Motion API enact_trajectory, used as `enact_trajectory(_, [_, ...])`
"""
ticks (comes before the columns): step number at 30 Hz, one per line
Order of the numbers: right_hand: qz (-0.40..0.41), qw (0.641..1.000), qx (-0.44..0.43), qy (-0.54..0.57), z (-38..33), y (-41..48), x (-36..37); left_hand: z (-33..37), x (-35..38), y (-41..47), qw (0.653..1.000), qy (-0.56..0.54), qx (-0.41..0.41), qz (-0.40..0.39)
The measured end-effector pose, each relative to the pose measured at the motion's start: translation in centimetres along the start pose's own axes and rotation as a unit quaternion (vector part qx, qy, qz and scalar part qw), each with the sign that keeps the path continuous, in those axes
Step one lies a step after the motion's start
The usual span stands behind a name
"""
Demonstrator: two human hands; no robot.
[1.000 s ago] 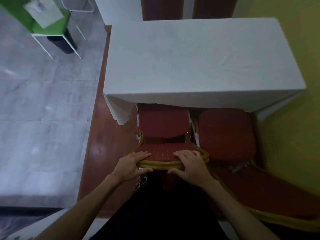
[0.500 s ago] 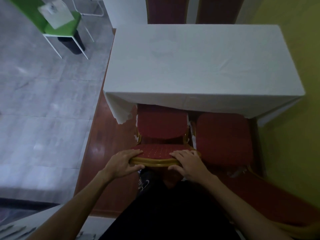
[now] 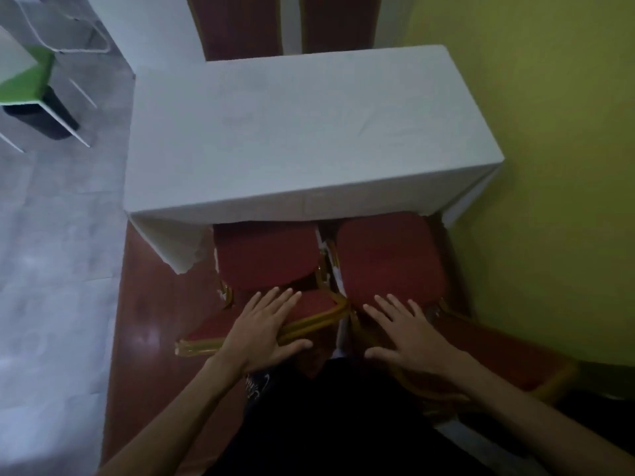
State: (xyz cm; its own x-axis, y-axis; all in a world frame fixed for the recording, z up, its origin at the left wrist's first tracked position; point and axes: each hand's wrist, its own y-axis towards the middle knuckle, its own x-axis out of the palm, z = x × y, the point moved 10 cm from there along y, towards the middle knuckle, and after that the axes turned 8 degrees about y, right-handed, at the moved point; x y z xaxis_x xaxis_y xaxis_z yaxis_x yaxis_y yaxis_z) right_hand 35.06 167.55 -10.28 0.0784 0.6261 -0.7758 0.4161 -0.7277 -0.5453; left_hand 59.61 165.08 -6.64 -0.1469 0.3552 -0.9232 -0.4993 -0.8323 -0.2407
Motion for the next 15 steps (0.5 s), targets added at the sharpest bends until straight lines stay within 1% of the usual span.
enact_trajectory(2, [-0.015, 0.999, 0.027, -0.013, 3.9, -3.3, 0.1, 3.5, 0.5, 1.9, 1.000, -0.006, 0.030, 0.001])
enact_trajectory(4, [-0.029, 0.998, 0.051, -0.029, 7.5, -6.7, 0.0, 7.2, 1.0, 3.3, 0.998, -0.031, 0.048, 0.022])
enact_trajectory(7, [-0.062, 0.995, 0.062, -0.042, 11.6, -11.6, -0.5, 13.4, 2.4, 4.6, 0.992, -0.081, 0.093, 0.040])
enact_trajectory(9, [-0.079, 0.993, 0.070, -0.050, 14.5, -14.3, -0.6, 17.5, 4.2, 5.2, 0.987, -0.099, 0.128, 0.011])
enact_trajectory(11, [-0.101, 0.989, 0.094, -0.054, 17.8, -16.7, 0.0, 20.6, 6.1, 6.0, 0.983, -0.093, 0.156, -0.042])
enact_trajectory(13, [-0.128, 0.983, 0.117, -0.056, 20.6, -18.7, 1.0, 22.5, 7.7, 7.1, 0.978, -0.075, 0.170, -0.092])
enact_trajectory(15, [-0.144, 0.980, 0.127, -0.052, 22.6, -20.2, 2.3, 23.7, 9.1, 8.0, 0.973, -0.066, 0.181, -0.125])
